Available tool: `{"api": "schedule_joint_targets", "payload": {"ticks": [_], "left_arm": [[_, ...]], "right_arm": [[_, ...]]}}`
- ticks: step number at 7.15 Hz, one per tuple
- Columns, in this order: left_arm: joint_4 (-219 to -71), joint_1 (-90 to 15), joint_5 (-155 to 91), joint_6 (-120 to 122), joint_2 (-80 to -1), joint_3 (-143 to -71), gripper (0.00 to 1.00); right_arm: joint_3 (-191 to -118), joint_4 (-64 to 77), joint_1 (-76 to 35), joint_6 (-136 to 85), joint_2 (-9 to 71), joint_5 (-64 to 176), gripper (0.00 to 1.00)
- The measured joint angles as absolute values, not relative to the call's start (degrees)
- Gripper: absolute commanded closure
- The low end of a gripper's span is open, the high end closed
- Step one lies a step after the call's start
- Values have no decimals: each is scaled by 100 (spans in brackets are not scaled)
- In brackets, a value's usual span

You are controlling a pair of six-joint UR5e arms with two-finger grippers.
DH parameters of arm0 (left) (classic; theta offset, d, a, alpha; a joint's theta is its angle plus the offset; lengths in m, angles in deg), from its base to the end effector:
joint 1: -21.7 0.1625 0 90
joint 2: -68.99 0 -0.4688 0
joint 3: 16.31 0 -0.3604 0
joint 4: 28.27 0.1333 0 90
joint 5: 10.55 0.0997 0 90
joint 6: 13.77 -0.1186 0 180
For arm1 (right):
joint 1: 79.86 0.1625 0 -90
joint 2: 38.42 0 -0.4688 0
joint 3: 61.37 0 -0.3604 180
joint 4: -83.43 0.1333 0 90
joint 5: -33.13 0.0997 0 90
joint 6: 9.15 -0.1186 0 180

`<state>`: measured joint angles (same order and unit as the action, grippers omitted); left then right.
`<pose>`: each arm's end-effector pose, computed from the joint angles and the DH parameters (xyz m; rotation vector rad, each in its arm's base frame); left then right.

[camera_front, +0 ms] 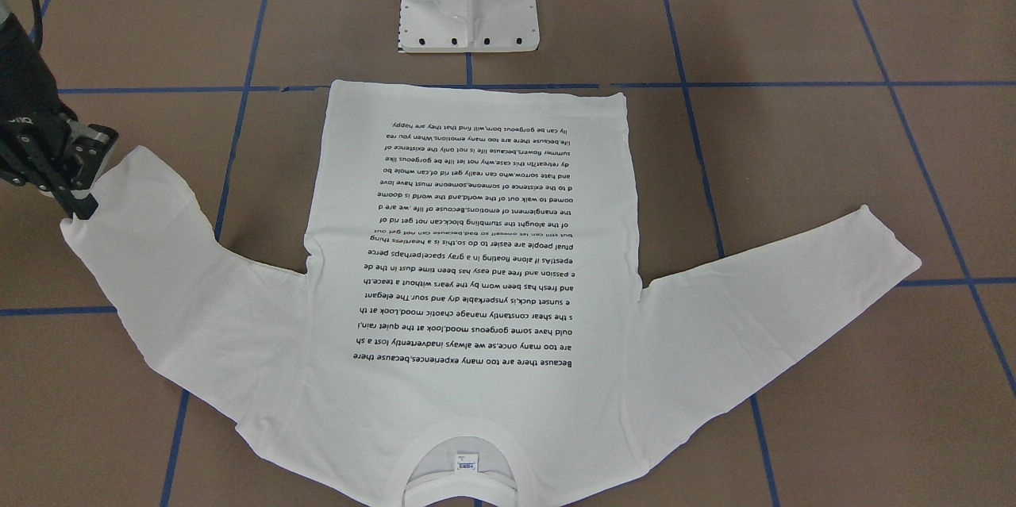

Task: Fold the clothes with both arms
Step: 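Grasp the sleeve cuff nearest the right gripper and lift it, then carry the sleeve across the shirt body with the right gripper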

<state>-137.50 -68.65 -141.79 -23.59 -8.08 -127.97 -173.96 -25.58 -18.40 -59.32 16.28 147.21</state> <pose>-0.0574 -0.3809 0.5967 0.5291 0.6634 0.3308 -0.2159 -0.5747 0.2615 0.2610 -0.7370 0.2156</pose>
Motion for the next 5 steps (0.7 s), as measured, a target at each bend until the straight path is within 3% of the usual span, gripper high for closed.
{"api": "schedule_joint_targets", "payload": {"ticks": [2, 5], "left_arm": [[-13736, -6867, -14177, -2361, -768, -12790, 0], [-13727, -6869, -14170, -2362, -757, -12774, 0]], "right_arm": [[-16333, -2757, -2626, -6922, 118, 14112, 100], [-13887, -1361, -3706, -8132, -1374, 12999, 100]]}}
